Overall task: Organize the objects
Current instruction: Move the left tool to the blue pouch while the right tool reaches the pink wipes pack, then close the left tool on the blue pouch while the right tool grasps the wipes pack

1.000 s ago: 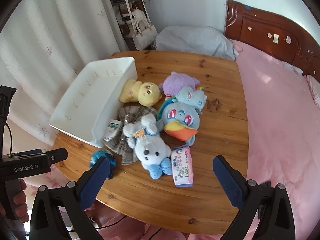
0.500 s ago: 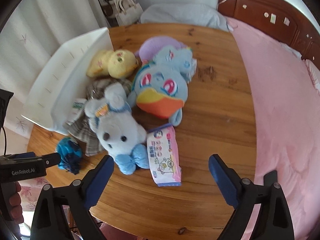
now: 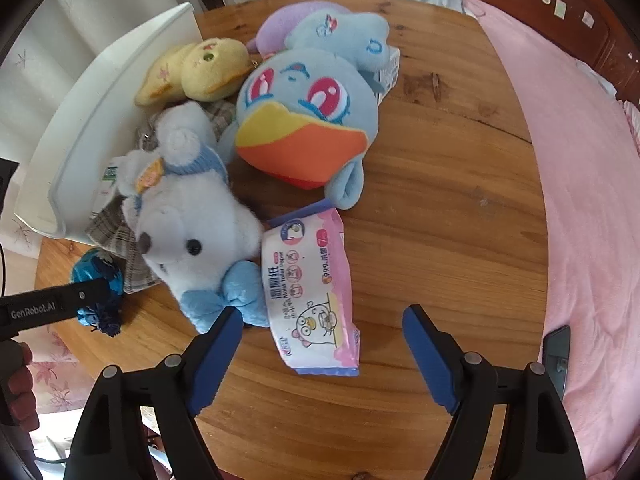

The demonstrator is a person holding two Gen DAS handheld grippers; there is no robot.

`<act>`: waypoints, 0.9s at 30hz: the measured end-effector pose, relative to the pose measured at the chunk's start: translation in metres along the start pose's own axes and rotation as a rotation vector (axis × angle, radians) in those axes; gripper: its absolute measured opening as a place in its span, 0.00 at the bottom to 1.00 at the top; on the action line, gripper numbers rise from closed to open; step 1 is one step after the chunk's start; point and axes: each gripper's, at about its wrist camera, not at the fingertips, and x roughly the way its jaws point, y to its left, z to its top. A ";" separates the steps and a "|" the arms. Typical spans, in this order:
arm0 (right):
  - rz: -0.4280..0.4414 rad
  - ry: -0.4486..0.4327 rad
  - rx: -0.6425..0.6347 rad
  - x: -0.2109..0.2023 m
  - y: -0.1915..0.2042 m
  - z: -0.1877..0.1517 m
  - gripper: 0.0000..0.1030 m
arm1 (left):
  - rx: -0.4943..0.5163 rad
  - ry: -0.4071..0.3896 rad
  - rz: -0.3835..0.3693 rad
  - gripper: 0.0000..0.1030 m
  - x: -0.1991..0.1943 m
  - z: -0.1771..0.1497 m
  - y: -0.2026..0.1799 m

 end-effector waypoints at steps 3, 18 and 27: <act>-0.003 0.020 -0.009 0.005 0.000 0.001 0.77 | -0.006 0.003 0.002 0.95 -0.002 0.003 0.001; 0.053 0.068 -0.023 0.002 0.004 -0.002 0.54 | -0.157 0.072 -0.097 0.77 -0.016 0.005 0.030; 0.122 0.116 0.022 0.000 0.000 -0.008 0.42 | -0.213 0.122 -0.101 0.69 -0.034 0.004 0.052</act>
